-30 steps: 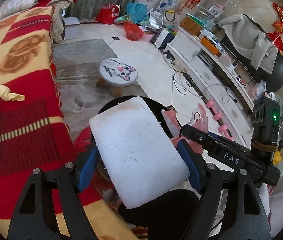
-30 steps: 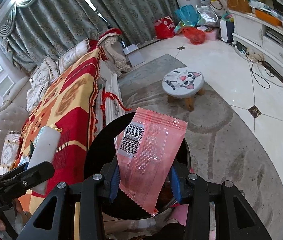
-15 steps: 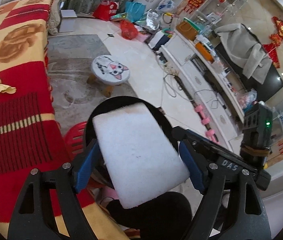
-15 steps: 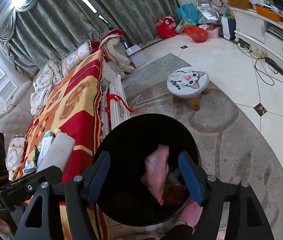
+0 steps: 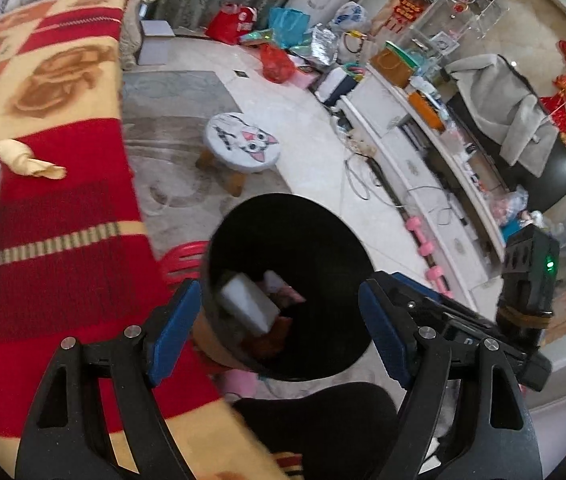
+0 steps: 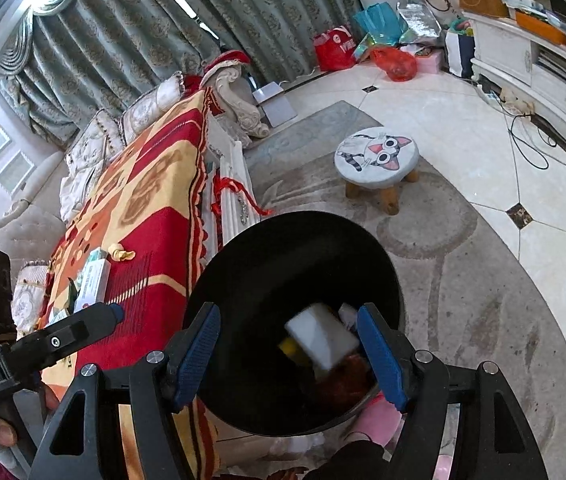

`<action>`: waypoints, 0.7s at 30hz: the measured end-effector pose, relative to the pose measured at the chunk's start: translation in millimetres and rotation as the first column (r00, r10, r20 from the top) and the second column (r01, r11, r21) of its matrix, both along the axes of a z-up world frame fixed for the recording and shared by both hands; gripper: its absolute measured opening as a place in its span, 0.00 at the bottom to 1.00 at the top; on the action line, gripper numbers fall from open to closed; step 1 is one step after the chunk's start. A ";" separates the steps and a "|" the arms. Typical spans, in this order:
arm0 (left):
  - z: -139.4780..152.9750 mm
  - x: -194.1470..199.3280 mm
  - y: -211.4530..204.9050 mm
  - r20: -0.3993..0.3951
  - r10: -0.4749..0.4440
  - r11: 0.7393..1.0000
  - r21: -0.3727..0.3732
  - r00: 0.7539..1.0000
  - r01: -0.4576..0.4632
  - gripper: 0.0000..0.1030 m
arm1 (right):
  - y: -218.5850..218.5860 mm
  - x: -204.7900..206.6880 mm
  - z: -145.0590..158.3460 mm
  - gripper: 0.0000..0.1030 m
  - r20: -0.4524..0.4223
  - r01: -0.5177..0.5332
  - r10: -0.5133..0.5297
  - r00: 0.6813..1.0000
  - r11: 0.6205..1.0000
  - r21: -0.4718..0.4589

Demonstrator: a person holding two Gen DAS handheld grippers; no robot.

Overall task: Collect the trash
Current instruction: 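Open both tools to drop the foam block and pink wrapper into the bin, then move both open tools back over the blanket toward the medicine boxes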

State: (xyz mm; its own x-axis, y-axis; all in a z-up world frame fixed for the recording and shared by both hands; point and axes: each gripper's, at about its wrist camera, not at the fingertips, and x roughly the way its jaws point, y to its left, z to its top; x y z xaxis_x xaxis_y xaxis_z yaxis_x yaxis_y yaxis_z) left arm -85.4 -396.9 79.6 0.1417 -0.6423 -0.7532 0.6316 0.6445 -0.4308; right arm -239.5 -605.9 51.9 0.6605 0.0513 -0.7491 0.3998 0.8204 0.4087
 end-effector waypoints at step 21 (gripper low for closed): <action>4.2 17.8 119.8 0.187 0.269 0.946 0.130 0.945 -0.295 0.78 | 102.2 49.9 6.9 0.67 -0.021 -0.213 0.212 0.977 0.975 -0.071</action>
